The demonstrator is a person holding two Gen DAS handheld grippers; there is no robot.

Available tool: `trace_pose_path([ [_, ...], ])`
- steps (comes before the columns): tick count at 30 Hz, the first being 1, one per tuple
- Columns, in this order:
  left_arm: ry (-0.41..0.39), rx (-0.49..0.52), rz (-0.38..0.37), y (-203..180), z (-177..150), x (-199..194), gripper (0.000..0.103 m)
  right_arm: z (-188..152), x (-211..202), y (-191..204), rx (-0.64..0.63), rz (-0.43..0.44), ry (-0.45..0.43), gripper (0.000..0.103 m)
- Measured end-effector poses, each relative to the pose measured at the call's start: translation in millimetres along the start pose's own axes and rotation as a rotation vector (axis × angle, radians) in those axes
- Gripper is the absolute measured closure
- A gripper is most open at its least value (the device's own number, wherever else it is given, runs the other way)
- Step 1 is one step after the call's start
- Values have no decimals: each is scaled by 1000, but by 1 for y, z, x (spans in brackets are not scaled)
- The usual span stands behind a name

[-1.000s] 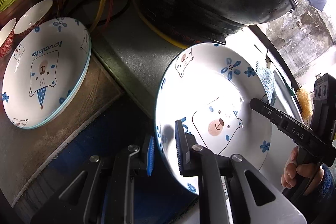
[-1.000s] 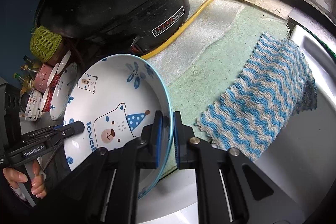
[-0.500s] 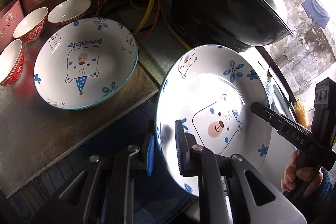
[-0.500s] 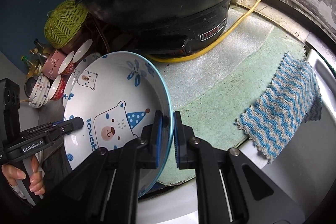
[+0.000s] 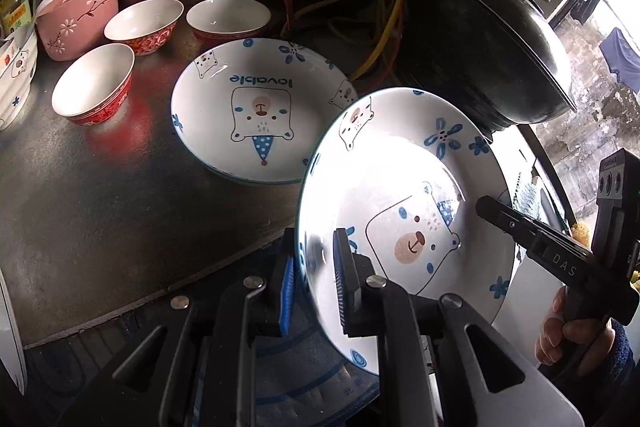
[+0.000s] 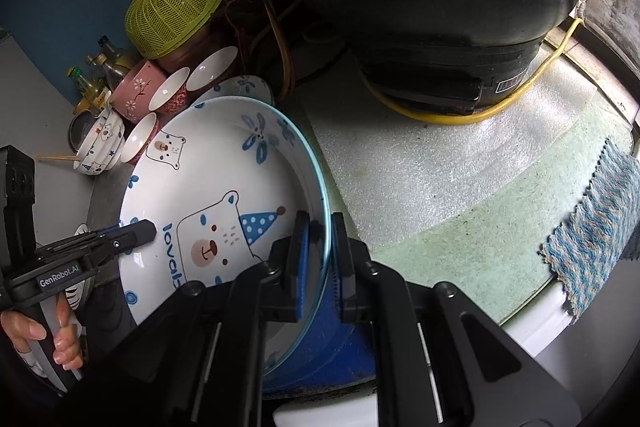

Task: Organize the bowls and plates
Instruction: 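Carry the bear-print plate over the worktop toward the leaf-pattern plate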

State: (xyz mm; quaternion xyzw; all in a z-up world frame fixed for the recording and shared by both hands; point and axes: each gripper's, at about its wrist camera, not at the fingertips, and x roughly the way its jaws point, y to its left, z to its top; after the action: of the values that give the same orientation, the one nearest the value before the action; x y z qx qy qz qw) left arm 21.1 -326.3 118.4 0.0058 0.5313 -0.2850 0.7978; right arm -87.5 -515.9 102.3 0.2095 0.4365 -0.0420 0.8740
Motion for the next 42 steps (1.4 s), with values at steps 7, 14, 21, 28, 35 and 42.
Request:
trace_pose_path([
  [7,-20,-69,42,37,-2,-12,87,7,20,33,-66,44,29,92],
  [14,-44,-141,78,73,-8,-26,87,12,38,66,-136,84,59,92],
  [21,-65,-212,117,103,-13,-38,87,17,56,103,-203,123,88,92],
  [28,-83,-277,153,133,-22,-54,87,19,72,136,-267,161,118,92],
  [35,-100,-348,191,165,-36,-70,87,16,88,172,-332,201,151,92],
  [42,-112,-423,229,196,-55,-87,87,8,104,208,-396,240,191,92],
])
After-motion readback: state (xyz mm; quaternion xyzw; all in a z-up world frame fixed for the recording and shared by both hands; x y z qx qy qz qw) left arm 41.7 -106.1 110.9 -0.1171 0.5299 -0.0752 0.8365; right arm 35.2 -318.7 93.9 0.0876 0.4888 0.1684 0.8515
